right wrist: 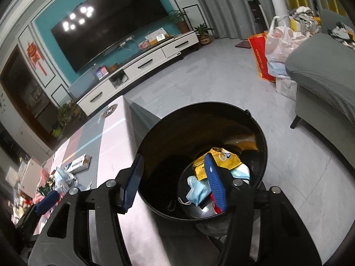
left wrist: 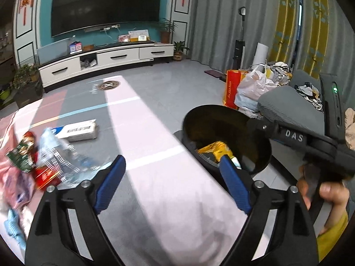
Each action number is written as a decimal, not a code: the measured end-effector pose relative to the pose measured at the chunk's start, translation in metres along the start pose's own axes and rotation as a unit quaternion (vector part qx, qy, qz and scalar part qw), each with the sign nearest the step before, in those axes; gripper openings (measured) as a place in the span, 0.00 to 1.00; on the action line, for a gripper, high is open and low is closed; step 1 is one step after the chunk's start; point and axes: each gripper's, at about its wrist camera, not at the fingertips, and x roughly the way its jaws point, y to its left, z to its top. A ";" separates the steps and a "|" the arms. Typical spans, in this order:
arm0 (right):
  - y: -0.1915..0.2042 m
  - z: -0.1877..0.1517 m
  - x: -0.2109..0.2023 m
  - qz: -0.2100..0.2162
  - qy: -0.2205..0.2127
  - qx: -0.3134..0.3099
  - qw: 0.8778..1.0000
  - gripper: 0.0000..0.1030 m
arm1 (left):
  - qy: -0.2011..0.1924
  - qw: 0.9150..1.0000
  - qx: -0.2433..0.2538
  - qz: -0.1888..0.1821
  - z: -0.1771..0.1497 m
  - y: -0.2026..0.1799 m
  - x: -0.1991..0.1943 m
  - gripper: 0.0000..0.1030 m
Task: Collect trash
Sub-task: 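Return both tools to the table over the remaining trash, then grasp the blue cloth with the left tool while the right tool grasps the white tissue, then carry the blue cloth and white tissue to the black bin and release them, then move both open tools back over the trash on the mat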
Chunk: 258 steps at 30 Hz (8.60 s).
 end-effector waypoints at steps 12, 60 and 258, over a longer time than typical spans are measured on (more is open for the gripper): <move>0.081 -0.038 0.008 0.044 0.040 -0.110 0.992 0.59 | -0.020 0.974 -0.115 0.193 -0.055 0.116 -0.072 0.89; 0.319 -0.164 0.056 0.235 0.183 -0.274 0.915 0.64 | 0.016 0.939 -0.247 0.240 -0.121 0.253 -0.144 0.32; 0.207 -0.066 0.052 0.143 0.111 -0.190 0.965 0.59 | 0.022 0.944 -0.279 0.175 -0.080 0.267 -0.094 0.88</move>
